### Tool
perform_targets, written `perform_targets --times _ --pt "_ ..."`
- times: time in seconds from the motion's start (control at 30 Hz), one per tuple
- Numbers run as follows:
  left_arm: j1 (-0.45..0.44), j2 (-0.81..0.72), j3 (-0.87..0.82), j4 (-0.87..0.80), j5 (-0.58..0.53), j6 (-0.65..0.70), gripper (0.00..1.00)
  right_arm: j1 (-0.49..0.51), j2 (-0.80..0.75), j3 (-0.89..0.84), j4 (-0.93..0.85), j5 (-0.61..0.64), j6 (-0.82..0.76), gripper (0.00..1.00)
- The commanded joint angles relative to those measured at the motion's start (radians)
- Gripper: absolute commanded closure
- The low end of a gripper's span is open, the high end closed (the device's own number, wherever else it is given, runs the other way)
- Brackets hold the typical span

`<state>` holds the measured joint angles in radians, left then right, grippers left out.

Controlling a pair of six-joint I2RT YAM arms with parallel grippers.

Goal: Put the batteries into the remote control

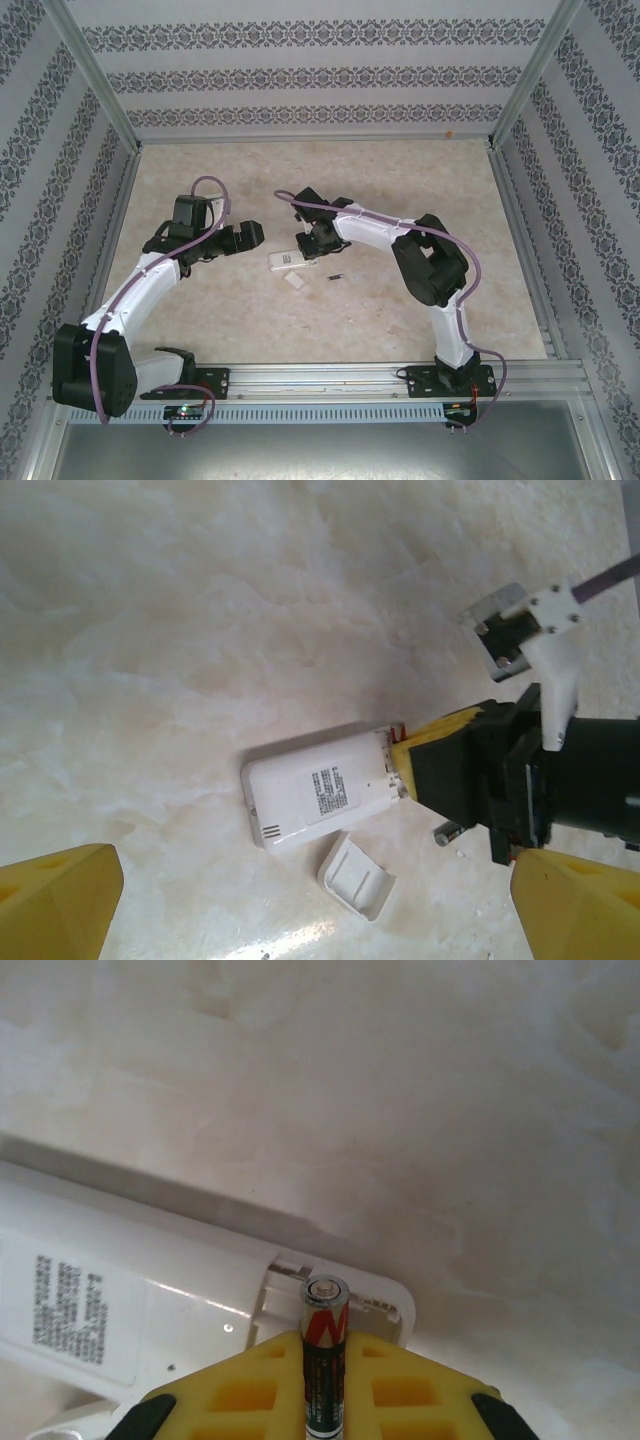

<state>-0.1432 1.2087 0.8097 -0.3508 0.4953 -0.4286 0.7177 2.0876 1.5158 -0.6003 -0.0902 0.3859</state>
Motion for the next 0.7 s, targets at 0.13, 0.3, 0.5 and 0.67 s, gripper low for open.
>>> perform_targets --times 0.13,0.3,0.5,0.67 --pt "-0.005 -0.003 0.018 0.036 0.025 0.035 0.00 0.011 0.010 -0.008 0.005 0.079 -0.005 0.84" --pt "-0.005 0.004 0.016 0.038 0.027 0.031 0.00 0.015 0.014 -0.008 0.002 0.076 -0.021 0.82" --pt "-0.005 0.008 0.017 0.038 0.019 0.030 0.00 0.032 0.006 -0.017 -0.019 0.049 -0.019 0.79" --pt "-0.005 0.015 0.017 0.039 0.017 0.023 0.00 0.033 -0.016 -0.034 -0.028 0.041 0.002 0.75"
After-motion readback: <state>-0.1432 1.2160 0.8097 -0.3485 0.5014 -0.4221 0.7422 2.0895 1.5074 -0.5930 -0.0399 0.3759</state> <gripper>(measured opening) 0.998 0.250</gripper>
